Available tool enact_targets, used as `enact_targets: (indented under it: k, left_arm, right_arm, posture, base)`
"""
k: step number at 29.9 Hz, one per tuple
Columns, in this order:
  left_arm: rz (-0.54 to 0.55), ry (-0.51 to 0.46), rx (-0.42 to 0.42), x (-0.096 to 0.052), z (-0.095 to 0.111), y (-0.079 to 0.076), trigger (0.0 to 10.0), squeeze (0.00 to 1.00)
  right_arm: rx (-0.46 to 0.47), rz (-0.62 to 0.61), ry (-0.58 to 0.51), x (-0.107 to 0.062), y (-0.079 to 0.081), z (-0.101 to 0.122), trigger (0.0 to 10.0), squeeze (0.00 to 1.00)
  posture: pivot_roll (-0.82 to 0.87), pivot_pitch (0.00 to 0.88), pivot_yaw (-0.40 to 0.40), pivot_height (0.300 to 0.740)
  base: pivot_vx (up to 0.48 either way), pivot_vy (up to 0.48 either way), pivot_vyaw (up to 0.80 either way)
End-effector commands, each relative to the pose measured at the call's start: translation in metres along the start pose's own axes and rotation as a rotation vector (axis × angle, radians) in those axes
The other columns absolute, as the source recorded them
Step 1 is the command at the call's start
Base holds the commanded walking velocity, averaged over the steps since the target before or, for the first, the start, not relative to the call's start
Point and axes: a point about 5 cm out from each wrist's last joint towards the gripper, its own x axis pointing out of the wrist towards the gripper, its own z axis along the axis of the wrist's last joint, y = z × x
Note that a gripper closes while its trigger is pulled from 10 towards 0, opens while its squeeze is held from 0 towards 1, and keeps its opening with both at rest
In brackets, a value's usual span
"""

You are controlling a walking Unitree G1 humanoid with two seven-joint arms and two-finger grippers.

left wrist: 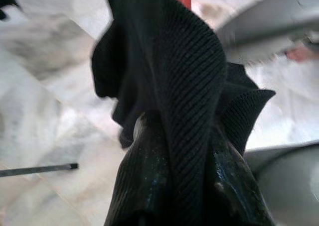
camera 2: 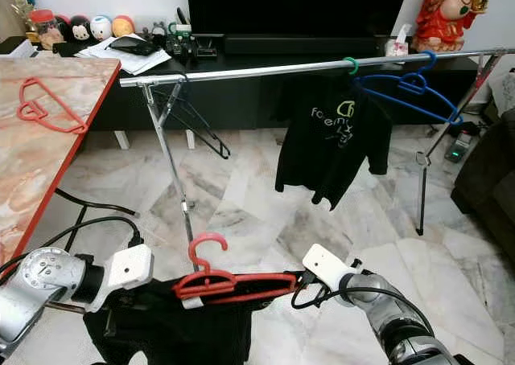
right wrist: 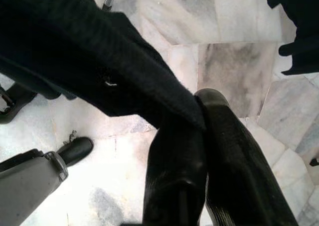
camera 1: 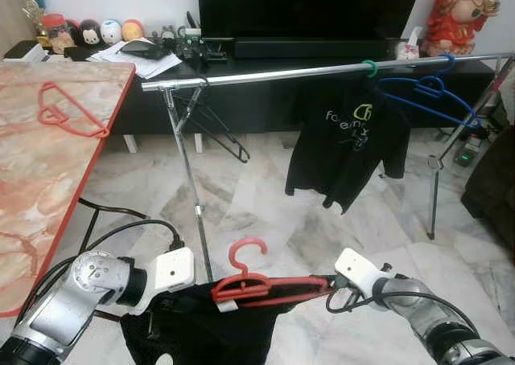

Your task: Hang hanger

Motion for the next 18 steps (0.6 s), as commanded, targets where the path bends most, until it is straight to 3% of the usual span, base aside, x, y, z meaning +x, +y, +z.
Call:
enact_targets:
  k: [1, 2, 3, 4, 5, 13, 16, 17, 18]
  left_arm:
    - [-0.035, 0.075, 0.026, -0.002, -0.006, -0.004, 10.0, 0.0]
    - [-0.034, 0.078, 0.03, -0.001, -0.006, -0.004, 10.0, 0.0]
    - [-0.024, 0.096, 0.037, 0.004, -0.008, -0.002, 10.0, 0.0]
    - [-0.024, 0.096, 0.037, 0.004, -0.008, -0.002, 10.0, 0.0]
    - [-0.02, 0.101, 0.039, 0.006, -0.008, -0.001, 10.0, 0.0]
    - [-0.038, 0.07, 0.056, 0.015, 0.0, -0.003, 10.0, 0.0]
    - [-0.044, 0.06, 0.063, 0.02, 0.002, -0.004, 10.0, 0.0]
    - [-0.045, 0.054, 0.064, 0.022, 0.004, -0.004, 10.0, 0.0]
    - [-0.045, 0.051, 0.065, 0.023, 0.004, -0.004, 10.0, 0.0]
  right_arm:
    - [0.054, -0.063, 0.043, -0.009, -0.015, -0.014, 10.0, 0.0]
    - [0.058, -0.066, 0.039, -0.01, -0.016, -0.013, 10.0, 0.0]
    - [0.072, -0.05, 0.005, -0.011, -0.02, -0.008, 10.0, 0.31]
    - [0.072, -0.05, 0.005, -0.011, -0.02, -0.008, 10.0, 0.31]
    - [0.082, -0.04, -0.013, -0.011, -0.021, -0.006, 10.0, 1.0]
    - [0.129, -0.004, -0.091, -0.014, -0.029, 0.006, 10.0, 1.0]
    - [0.189, 0.066, -0.197, -0.015, -0.032, 0.024, 10.0, 1.0]
    - [0.175, 0.103, -0.206, -0.016, -0.031, 0.026, 10.0, 0.93]
    - [0.161, 0.127, -0.208, -0.016, -0.03, 0.027, 10.0, 0.93]
  posture:
    - [-0.03, 0.0, -0.055, 0.74]
    - [-0.03, 0.0, -0.055, 0.74]
    - [-0.03, 0.0, -0.057, 0.74]
    - [-0.03, 0.0, -0.057, 0.74]
    - [-0.03, 0.0, -0.057, 0.74]
    - [-0.03, 0.0, -0.066, 0.74]
    - [-0.03, 0.0, -0.066, 0.74]
    - [-0.04, 0.0, -0.069, 0.74]
    - [-0.04, 0.0, -0.069, 0.74]
  base:
    - [0.0, 0.0, 0.0]
    - [0.0, 0.0, 0.0]
    - [0.0, 0.0, 0.0]
    - [0.0, 0.0, 0.0]
    - [0.0, 0.0, 0.0]
    - [0.0, 0.0, 0.0]
    - [0.0, 0.0, 0.0]
    - [0.0, 0.0, 0.0]
    - [0.0, 0.0, 0.0]
